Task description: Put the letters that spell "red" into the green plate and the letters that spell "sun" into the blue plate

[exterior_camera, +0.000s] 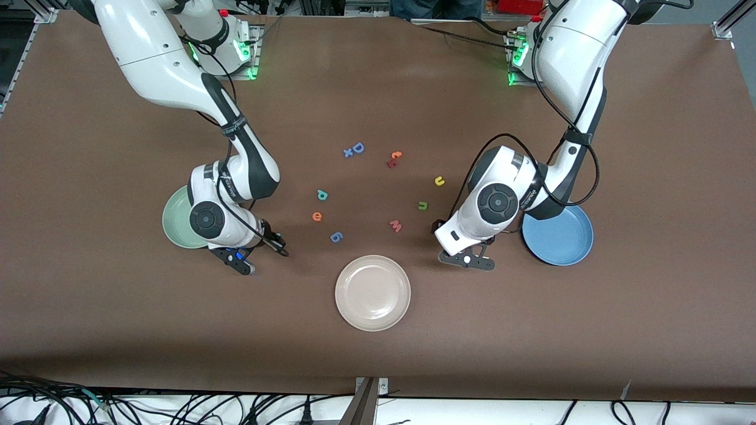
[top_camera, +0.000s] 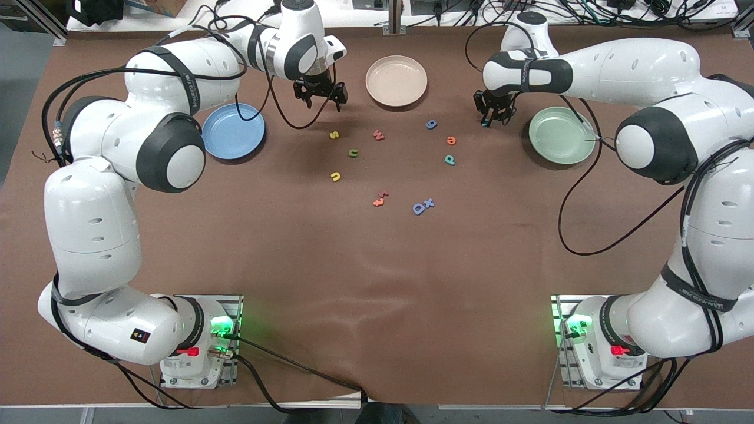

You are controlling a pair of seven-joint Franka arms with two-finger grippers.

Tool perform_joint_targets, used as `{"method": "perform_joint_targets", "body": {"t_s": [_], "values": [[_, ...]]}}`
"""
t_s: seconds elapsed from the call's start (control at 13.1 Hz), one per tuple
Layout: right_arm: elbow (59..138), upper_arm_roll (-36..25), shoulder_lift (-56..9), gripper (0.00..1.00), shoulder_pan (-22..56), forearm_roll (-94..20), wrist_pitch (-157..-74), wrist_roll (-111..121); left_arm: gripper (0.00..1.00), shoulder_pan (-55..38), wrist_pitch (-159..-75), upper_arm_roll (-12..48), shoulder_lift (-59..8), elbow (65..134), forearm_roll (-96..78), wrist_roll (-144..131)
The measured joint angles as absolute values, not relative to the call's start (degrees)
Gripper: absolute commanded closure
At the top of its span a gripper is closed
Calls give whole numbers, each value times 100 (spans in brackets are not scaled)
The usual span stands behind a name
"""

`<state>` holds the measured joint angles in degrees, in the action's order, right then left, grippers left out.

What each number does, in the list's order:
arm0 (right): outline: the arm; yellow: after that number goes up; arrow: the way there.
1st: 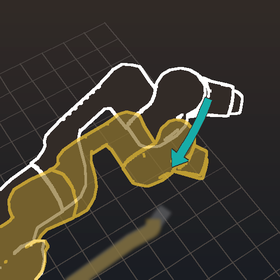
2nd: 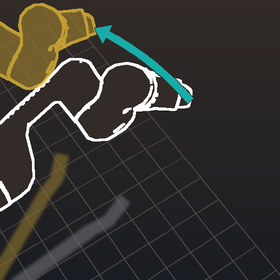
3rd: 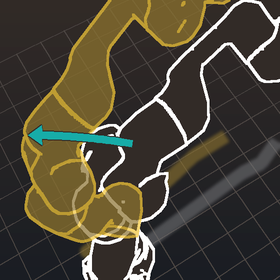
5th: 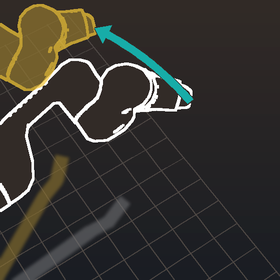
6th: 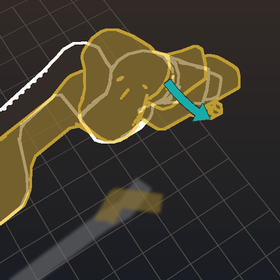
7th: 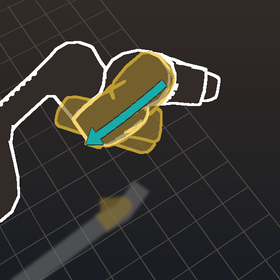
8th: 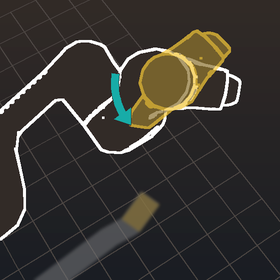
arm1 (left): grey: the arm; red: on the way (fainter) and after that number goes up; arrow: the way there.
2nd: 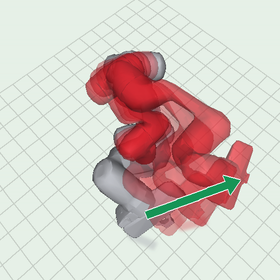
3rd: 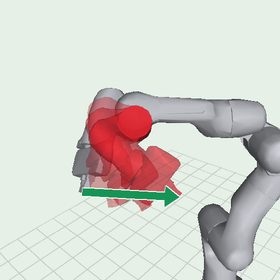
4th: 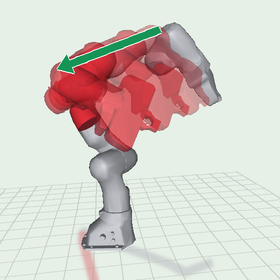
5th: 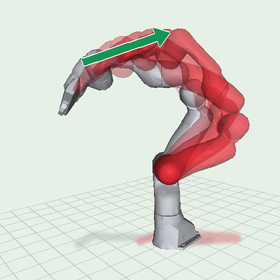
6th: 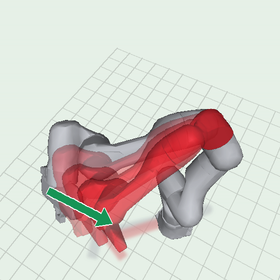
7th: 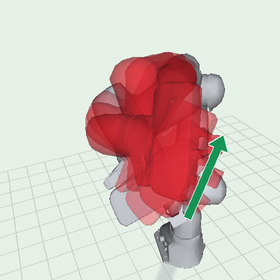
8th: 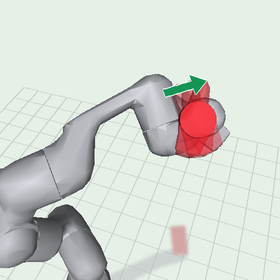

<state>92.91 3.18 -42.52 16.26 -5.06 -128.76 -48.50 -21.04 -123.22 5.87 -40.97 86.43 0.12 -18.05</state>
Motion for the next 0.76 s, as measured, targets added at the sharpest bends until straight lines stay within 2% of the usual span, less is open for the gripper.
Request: {"method": "perform_joint_targets", "body": {"t_s": [0.38,0.76], "values": [[9277,317,-4211,100,1624,-510,-12822,-4856,2,-2207,-12324,585,-4151,8643,258,-2675],[9060,127,-3492,100,1389,-510,-11428,-4539,2,-2449,-12509,587,-4191,8762,598,-3194]]}}
